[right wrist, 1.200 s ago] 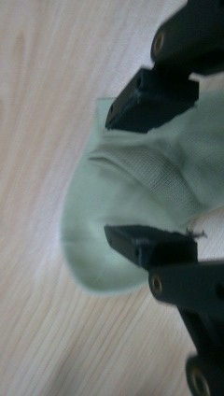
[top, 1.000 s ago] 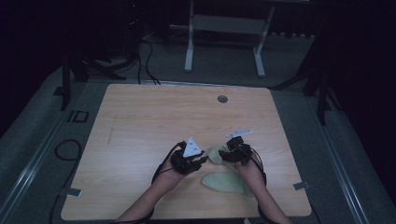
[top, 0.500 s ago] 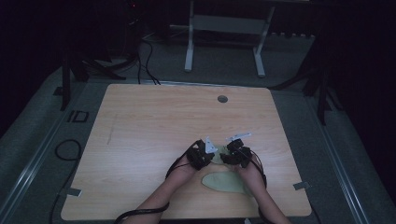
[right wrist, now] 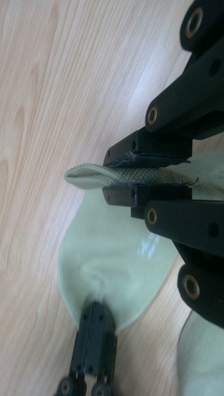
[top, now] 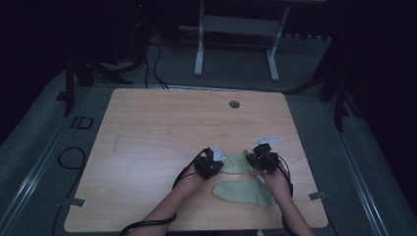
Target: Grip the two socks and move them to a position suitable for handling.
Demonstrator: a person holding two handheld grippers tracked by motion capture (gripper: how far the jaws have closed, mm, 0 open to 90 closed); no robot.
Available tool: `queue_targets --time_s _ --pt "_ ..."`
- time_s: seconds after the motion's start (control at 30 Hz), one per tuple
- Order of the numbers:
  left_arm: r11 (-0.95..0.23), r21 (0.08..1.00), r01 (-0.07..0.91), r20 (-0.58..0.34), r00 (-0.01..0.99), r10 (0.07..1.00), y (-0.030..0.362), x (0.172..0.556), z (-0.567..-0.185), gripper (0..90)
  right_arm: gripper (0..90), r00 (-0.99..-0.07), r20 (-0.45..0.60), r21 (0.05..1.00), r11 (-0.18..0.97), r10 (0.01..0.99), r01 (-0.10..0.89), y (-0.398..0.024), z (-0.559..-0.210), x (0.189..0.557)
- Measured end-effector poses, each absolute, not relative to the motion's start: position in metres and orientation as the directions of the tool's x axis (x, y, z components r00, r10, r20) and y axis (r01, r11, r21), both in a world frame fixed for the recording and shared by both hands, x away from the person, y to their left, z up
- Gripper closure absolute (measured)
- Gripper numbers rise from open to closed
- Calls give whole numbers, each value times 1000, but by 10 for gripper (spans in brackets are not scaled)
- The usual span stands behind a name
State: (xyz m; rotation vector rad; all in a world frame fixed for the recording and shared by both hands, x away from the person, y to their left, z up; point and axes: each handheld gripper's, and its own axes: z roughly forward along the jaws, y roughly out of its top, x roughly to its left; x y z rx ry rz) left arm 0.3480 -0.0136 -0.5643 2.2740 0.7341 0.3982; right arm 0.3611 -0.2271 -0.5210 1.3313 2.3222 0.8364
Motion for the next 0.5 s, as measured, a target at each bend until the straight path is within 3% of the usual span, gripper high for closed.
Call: queue_targets --time_s 0.3,0.43,0.5 --pt "-602 699 385 75 798 598 -14 349 -564 891 803 -443 29 631 327 896 704 -264 -521 367" --pt "-603 697 387 74 798 598 -14 350 -563 891 699 -412 12 620 316 911 718 -276 -525 369" --pt "-608 694 386 77 800 596 -14 350 -563 891 698 -399 38 628 289 916 723 -281 -523 370"
